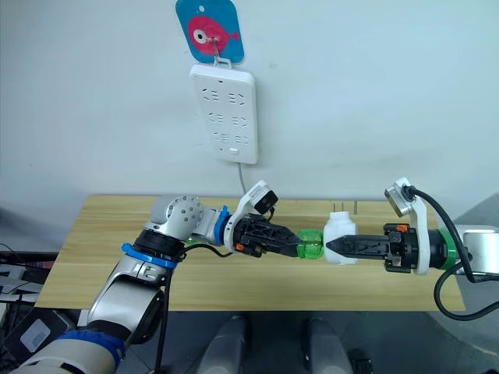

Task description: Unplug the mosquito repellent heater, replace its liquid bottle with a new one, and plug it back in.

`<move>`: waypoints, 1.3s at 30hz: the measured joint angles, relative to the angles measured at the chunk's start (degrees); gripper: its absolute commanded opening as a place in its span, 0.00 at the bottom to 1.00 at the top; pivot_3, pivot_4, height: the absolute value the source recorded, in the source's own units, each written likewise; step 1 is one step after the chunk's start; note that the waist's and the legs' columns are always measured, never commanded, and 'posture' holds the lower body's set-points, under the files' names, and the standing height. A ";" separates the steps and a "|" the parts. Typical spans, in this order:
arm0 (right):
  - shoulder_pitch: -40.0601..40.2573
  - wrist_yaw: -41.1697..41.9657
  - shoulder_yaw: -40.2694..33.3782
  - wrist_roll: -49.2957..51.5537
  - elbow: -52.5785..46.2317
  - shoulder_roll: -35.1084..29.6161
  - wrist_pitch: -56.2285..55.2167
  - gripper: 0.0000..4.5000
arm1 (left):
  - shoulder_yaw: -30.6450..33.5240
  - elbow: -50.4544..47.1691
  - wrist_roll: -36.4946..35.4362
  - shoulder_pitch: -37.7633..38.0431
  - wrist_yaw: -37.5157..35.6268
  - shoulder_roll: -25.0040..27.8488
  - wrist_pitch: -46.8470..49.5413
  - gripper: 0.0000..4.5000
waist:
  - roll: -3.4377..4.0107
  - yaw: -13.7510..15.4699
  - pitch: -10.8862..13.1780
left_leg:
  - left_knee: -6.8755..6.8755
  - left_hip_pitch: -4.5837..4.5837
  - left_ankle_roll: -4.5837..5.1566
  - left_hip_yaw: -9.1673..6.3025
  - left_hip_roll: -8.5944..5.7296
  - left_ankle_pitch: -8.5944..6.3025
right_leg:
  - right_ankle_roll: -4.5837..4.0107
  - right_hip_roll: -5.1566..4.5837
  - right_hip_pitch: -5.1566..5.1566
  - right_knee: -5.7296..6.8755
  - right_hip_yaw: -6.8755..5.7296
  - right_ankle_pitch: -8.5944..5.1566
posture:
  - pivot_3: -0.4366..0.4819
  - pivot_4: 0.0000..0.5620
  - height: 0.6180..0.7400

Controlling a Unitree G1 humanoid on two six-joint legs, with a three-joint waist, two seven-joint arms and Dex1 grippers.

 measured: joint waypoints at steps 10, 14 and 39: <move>2.71 1.71 -2.57 -0.09 3.41 -0.53 -0.20 0.69 | -1.83 -9.18 15.54 3.50 -11.15 9.86 -39.39 1.00 | 0.05 -0.05 -0.01 | -0.11 0.08 -0.02 0.27 0.00 0.01 | -0.18 -0.06 -0.06 0.02 0.26 0.10 | 0.67 0.45 1.00; 1.57 2.57 -3.67 -0.35 6.94 -1.46 0.94 0.69 | -1.46 -11.73 26.71 11.18 -9.52 6.01 -71.21 1.00 | 0.06 1.25 0.00 | -0.08 0.03 -0.02 0.34 -0.06 0.01 | -0.30 -0.17 -0.05 -0.13 0.28 0.18 | 0.69 0.44 1.00; -7.52 3.50 0.21 -0.40 10.46 1.67 3.79 0.69 | -5.13 20.56 58.27 2.54 24.48 -4.85 -164.84 1.00 | 0.05 6.28 0.00 | 0.66 -0.07 0.02 0.68 -0.07 -0.01 | -0.05 -0.14 -0.05 0.14 0.56 0.45 | 0.69 0.44 1.00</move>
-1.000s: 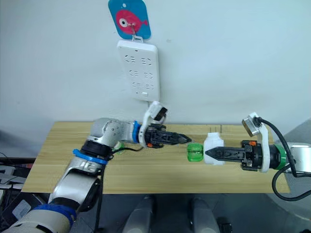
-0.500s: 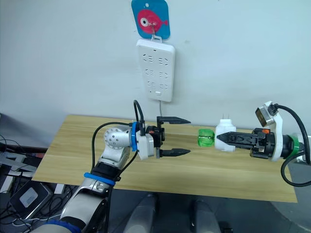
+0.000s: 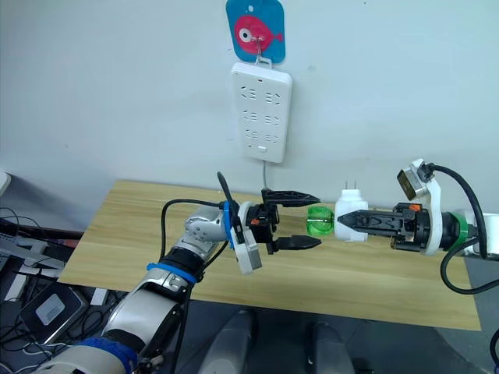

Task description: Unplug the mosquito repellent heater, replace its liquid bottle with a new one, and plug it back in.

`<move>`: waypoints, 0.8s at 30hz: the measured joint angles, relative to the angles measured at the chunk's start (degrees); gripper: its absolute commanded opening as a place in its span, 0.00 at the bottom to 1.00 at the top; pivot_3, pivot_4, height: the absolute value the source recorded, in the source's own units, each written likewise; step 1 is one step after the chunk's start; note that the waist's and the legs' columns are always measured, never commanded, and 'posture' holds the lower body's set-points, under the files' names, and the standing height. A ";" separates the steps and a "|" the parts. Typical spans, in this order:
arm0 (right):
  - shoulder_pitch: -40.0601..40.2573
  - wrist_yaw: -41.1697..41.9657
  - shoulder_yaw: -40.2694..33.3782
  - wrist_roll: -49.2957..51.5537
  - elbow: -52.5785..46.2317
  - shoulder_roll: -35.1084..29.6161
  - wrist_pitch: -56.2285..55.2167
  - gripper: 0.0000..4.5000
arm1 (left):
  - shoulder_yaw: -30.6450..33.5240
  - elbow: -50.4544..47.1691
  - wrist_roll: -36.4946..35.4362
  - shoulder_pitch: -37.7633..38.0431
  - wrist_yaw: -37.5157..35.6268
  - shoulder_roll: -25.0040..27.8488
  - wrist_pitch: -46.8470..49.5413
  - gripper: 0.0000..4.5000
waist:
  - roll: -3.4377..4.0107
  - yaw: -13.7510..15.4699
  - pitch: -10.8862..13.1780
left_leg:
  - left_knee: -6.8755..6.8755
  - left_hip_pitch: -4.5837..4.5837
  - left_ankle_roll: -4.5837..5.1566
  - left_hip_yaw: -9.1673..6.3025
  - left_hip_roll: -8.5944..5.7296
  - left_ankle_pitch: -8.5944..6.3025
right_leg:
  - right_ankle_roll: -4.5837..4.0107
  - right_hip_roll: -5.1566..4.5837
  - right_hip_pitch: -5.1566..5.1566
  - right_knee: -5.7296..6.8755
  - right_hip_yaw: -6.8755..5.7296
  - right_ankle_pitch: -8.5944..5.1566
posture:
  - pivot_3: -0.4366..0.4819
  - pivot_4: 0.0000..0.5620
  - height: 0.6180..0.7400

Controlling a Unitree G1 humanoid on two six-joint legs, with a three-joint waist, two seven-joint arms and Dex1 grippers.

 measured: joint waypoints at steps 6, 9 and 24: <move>0.12 -0.42 0.27 0.00 -0.54 1.00 -0.04 0.69 | -2.37 2.89 1.22 -2.61 4.24 0.31 -1.21 0.73 | 0.00 -0.14 0.00 | 0.14 -0.01 0.00 0.04 0.02 0.00 | 0.03 0.03 0.02 0.01 0.07 0.11 | 0.69 0.44 1.00; 0.11 -0.76 0.29 0.00 -0.57 1.19 -0.17 0.69 | -3.84 3.46 1.56 -3.19 5.91 1.01 -2.40 0.52 | 0.00 -0.16 0.00 | 0.14 -0.01 0.00 0.04 0.03 0.00 | 0.02 0.04 0.02 0.00 0.07 0.11 | 0.69 0.44 1.00; 1.64 2.11 -0.71 0.08 -3.38 -3.25 -0.06 0.69 | -16.39 -33.17 -59.90 2.01 -13.28 13.05 89.00 0.50 | 0.07 -2.08 0.10 | 0.17 -0.07 0.00 -0.51 0.10 0.01 | 0.26 0.08 0.10 0.09 -0.29 -0.08 | 0.69 0.46 1.00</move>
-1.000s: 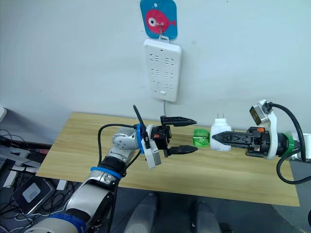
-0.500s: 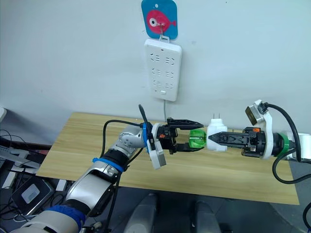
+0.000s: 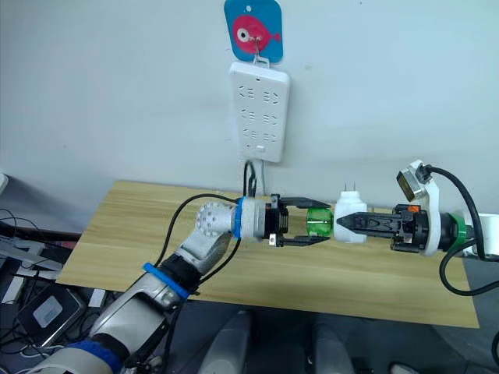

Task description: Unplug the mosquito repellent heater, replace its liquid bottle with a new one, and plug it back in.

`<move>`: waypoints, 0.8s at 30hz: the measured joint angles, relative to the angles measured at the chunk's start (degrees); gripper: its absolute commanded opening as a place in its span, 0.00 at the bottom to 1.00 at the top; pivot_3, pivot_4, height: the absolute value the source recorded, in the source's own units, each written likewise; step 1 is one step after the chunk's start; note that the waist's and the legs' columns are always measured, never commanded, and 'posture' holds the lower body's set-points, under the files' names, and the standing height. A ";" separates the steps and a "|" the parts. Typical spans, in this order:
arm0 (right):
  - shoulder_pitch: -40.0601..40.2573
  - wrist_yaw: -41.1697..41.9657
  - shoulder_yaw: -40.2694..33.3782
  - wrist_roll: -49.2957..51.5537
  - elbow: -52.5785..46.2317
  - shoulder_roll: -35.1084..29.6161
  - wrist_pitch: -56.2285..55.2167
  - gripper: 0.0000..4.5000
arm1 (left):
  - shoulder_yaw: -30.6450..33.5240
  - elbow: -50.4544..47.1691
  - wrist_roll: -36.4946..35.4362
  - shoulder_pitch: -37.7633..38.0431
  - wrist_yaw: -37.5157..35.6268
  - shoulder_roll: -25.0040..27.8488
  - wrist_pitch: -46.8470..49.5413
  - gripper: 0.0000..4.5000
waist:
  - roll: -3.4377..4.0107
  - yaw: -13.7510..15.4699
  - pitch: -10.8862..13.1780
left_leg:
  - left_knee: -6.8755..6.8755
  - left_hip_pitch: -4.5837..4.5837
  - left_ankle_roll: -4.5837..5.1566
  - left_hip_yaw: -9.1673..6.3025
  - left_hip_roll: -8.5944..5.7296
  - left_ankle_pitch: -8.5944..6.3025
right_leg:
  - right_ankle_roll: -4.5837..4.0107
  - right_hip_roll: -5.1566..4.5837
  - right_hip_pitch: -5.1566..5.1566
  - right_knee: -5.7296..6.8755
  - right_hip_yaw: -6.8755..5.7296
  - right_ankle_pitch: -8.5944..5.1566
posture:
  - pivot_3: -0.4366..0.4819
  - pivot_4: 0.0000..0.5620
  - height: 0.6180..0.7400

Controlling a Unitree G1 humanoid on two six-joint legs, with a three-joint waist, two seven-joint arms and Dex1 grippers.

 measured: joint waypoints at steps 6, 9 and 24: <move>0.89 0.85 1.55 1.04 -3.97 -0.68 -0.52 0.69 | 6.52 5.84 -25.72 -7.94 6.77 2.01 53.24 0.50 | -0.03 -2.76 0.04 | -0.01 0.00 0.01 -0.23 -0.09 -0.01 | 0.04 0.03 0.10 -0.05 -0.24 -0.06 | 0.69 0.46 1.00; 0.25 0.60 2.84 1.04 -3.85 -0.67 -1.30 0.69 | 10.17 10.94 -26.50 -8.93 8.45 -0.53 61.80 0.57 | -0.08 -3.71 0.08 | -0.04 0.00 0.01 -0.15 -0.08 -0.01 | 0.03 0.03 0.06 -0.04 -0.18 -0.05 | 0.69 0.47 1.00; 2.06 0.28 2.25 -0.03 0.98 -0.98 -1.12 0.69 | 23.31 6.98 -6.28 -3.34 1.81 0.02 51.65 0.99 | -0.09 -4.16 0.23 | -0.17 0.00 0.00 0.12 -0.06 0.00 | -0.13 -0.01 -0.07 -0.07 0.03 0.00 | 0.69 0.46 1.00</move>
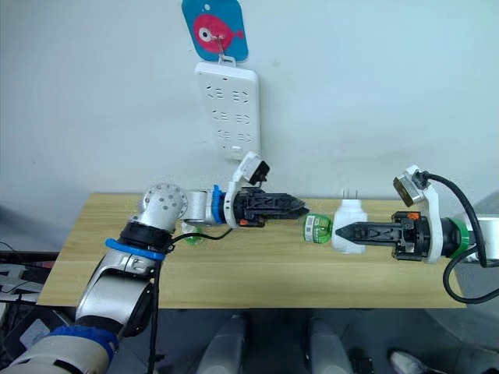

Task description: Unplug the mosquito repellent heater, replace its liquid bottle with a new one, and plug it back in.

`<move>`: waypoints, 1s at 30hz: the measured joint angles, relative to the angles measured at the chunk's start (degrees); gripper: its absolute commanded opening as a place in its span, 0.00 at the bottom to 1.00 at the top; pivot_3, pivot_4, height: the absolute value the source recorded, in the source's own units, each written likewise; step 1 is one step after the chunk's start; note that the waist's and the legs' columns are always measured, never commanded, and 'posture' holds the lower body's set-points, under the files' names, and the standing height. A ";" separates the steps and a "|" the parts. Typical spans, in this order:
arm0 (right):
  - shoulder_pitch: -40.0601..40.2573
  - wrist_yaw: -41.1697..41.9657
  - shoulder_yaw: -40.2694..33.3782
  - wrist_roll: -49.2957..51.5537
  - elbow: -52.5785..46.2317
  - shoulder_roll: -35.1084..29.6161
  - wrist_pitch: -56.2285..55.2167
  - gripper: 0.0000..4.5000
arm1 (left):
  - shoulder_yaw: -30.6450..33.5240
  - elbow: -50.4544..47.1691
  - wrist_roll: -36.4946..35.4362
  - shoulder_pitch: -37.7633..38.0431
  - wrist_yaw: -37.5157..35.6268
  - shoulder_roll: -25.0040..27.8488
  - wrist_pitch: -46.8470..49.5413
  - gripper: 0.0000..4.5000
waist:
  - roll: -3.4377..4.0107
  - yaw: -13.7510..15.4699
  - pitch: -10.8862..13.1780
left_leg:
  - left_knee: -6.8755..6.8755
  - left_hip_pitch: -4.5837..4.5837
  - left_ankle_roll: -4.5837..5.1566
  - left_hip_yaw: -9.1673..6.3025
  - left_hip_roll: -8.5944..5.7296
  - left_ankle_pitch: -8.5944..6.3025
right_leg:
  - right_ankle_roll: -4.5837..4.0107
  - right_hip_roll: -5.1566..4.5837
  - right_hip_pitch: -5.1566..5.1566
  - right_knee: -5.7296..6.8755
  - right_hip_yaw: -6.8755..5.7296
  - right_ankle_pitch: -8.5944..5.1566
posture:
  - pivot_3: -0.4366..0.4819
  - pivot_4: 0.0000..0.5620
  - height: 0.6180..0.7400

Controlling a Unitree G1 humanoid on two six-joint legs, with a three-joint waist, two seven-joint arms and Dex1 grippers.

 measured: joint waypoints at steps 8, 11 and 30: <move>0.26 -0.99 -1.17 -0.06 3.97 -0.04 0.49 0.69 | -4.14 -2.03 37.51 10.85 -14.89 -2.26 -75.34 0.99 | 0.04 2.65 0.01 | -0.04 -0.01 -0.01 0.34 0.00 -0.01 | -0.31 -0.10 -0.03 -0.22 0.23 0.13 | 0.71 0.45 1.00; -0.74 -1.47 -1.15 -0.06 4.43 0.56 0.79 0.69 | -3.07 7.81 44.84 10.05 -14.50 -5.59 -102.40 0.99 | 0.04 3.77 0.01 | 0.00 -0.03 0.00 0.43 0.00 -0.01 | -0.28 -0.11 -0.05 -0.23 0.32 0.17 | 0.72 0.45 1.00; -6.00 -2.31 1.48 -0.06 3.65 5.46 2.22 0.69 | -4.94 28.98 62.85 -1.03 6.97 -12.23 -144.83 0.99 | 0.03 6.32 0.01 | 0.17 -0.01 0.07 0.61 0.00 -0.05 | 0.00 -0.02 -0.06 -0.16 0.51 0.33 | 0.71 0.45 1.00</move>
